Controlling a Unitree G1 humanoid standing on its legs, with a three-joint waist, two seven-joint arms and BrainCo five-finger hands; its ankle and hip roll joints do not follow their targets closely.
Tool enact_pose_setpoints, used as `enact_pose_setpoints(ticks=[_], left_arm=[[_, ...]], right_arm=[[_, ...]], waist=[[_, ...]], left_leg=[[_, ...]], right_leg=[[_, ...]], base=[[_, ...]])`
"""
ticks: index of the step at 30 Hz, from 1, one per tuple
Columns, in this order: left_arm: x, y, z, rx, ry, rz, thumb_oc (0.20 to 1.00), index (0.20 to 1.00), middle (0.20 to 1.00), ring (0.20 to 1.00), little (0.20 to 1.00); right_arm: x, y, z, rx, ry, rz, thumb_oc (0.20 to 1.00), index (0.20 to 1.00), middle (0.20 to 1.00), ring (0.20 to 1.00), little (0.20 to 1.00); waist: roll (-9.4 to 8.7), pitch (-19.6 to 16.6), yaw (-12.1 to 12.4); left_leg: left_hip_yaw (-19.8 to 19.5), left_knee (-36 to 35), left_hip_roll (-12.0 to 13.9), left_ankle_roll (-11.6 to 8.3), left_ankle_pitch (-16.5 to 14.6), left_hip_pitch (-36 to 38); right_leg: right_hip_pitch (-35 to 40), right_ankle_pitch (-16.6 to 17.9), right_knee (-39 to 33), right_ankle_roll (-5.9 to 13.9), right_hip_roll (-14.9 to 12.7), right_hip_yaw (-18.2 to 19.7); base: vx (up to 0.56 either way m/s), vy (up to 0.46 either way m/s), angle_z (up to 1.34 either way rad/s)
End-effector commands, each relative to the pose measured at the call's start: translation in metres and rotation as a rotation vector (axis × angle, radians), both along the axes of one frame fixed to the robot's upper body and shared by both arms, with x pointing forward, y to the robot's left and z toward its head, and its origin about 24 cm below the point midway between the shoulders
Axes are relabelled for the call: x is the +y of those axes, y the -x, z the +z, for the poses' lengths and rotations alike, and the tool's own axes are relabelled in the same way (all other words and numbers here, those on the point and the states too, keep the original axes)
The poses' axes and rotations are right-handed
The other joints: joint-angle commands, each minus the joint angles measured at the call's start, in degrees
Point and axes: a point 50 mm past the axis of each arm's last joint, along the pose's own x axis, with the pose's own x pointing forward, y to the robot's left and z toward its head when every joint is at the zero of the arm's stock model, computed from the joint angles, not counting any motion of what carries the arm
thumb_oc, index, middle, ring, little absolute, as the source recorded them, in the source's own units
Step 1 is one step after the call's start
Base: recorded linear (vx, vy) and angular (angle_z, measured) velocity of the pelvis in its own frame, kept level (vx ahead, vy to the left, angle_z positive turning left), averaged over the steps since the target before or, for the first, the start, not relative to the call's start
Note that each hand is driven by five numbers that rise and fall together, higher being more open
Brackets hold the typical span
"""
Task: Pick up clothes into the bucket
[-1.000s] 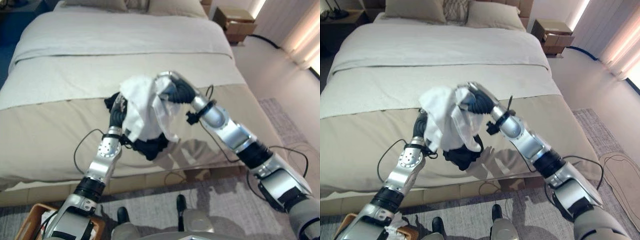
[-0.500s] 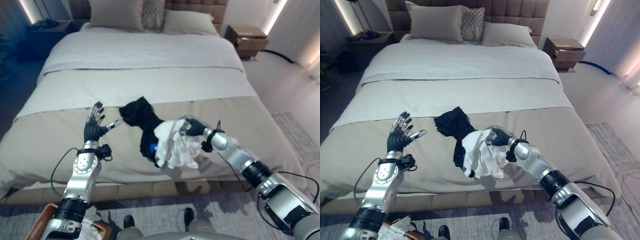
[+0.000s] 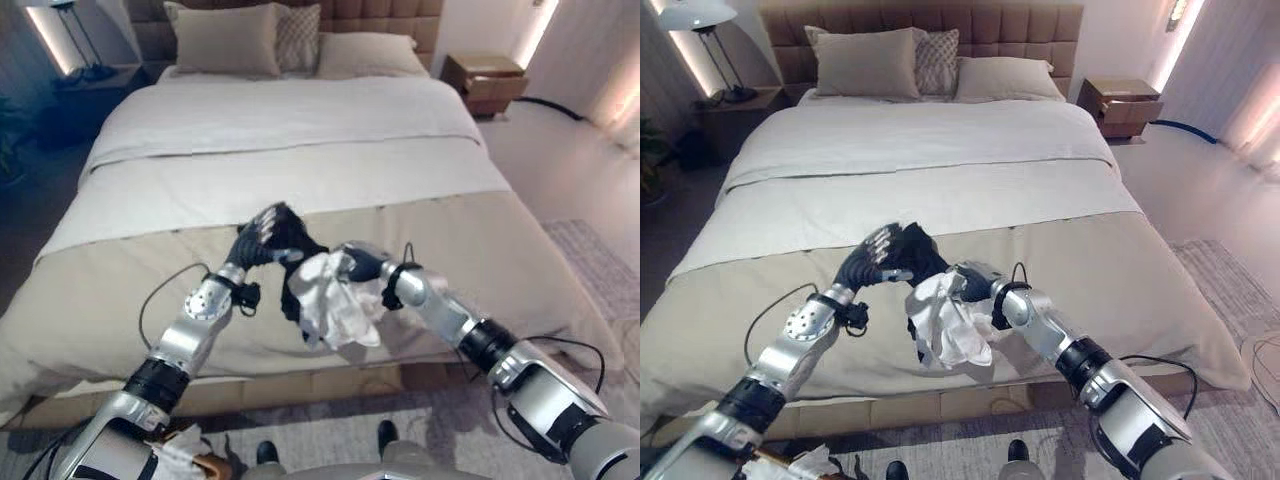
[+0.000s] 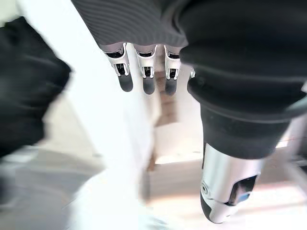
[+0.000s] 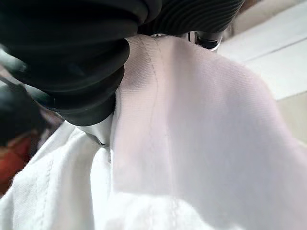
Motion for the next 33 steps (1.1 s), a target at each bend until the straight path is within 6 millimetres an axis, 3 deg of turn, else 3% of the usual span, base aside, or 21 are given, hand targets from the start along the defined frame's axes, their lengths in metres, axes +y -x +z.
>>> enact_pose_setpoints(ticks=[1, 6, 12, 13, 22, 27, 32, 33], left_arm=[[0.0, -0.02, 0.025, -0.091, -0.143, -0.053, 1.0, 1.0, 1.0, 1.0, 1.0], [0.004, -0.017, 0.014, -0.041, -0.209, -0.096, 1.0, 1.0, 1.0, 1.0, 1.0], [0.0, -0.011, 0.003, 0.022, -0.023, -0.118, 1.0, 1.0, 1.0, 1.0, 1.0], [-0.005, -0.01, 0.005, 0.034, 0.079, -0.153, 1.0, 1.0, 1.0, 1.0, 1.0], [-0.019, -0.006, 0.003, 0.12, 0.236, -0.299, 1.0, 1.0, 1.0, 1.0, 1.0], [-0.042, 0.003, -0.009, 0.221, 0.449, -0.412, 1.0, 1.0, 1.0, 1.0, 1.0], [-0.053, 0.004, -0.014, 0.228, 0.437, -0.442, 1.0, 1.0, 1.0, 1.0, 1.0], [-0.055, 0.004, -0.014, 0.227, 0.445, -0.447, 0.482, 0.482, 0.482, 0.482, 0.482]], right_arm=[[0.044, 0.003, 0.067, -0.152, -0.098, 0.236, 0.2, 0.2, 0.2, 0.2, 0.2], [0.047, 0.012, 0.087, -0.17, -0.128, 0.322, 0.2, 0.2, 0.2, 0.2, 0.2], [0.045, 0.019, 0.103, -0.193, -0.157, 0.373, 0.2, 0.2, 0.2, 0.2, 0.2], [0.044, 0.021, 0.107, -0.2, -0.157, 0.392, 0.2, 0.2, 0.2, 0.2, 0.2], [0.045, 0.025, 0.113, -0.204, -0.104, 0.447, 0.2, 0.2, 0.2, 0.2, 0.2], [0.046, 0.032, 0.112, -0.15, -0.128, 0.498, 0.2, 0.2, 0.2, 0.2, 0.2], [0.055, 0.037, 0.111, -0.13, -0.127, 0.543, 0.2, 0.2, 0.2, 0.2, 0.2], [0.056, 0.038, 0.111, -0.121, -0.135, 0.55, 0.2, 0.2, 0.2, 0.2, 0.2]], waist=[[-4.3, 0.58, -0.37], [-4.39, 0.3, -1.29], [-4.59, -0.24, -1.57], [-4.57, -0.46, -1.66], [-4.5, -1.34, -2.14], [-4.63, -1.75, -2.34], [-4.65, -1.96, -2.27], [-4.62, -1.91, -2.27]], left_leg=[[1.21, 5.78, 0.04, 1.23, -8.67, 2.01], [1.98, 5.76, 0.02, 1.22, -8.88, 2.62], [2.32, 5.48, -0.06, 1.2, -8.91, 3.01], [2.41, 5.4, -0.11, 1.18, -8.9, 3.04], [2.8, 5.41, -0.16, 1.17, -9.13, 3.39], [2.78, 5.48, -0.36, 1.26, -9.37, 3.61], [2.6, 5.58, -0.56, 1.42, -9.51, 3.5], [2.58, 5.57, -0.56, 1.43, -9.49, 3.53]], right_leg=[[-1.95, 0.42, 4.96, 4.47, -6.27, 0.01], [-2.21, 0.44, 5.02, 4.52, -6.18, 0.97], [-2.13, 0.4, 4.9, 4.51, -6.24, 1.29], [-2.04, 0.44, 4.81, 4.48, -6.3, 1.25], [-1.9, 0.58, 4.62, 4.55, -6.27, 1.43], [-1.61, 0.52, 4.62, 4.55, -6.4, 1.54], [-1.37, 0.4, 4.65, 4.47, -6.51, 1.36], [-1.3, 0.36, 4.64, 4.48, -6.52, 1.35]], base=[[-0.01, 0.018, -0.12], [0.01, 0.013, -0.12], [0.0, 0.002, -0.02], [0.0, 0.0, 0.0], [0.01, 0.001, -0.01], [0.01, 0.002, 0.0], [0.01, 0.001, 0.0], [0.0, 0.0, 0.0]])
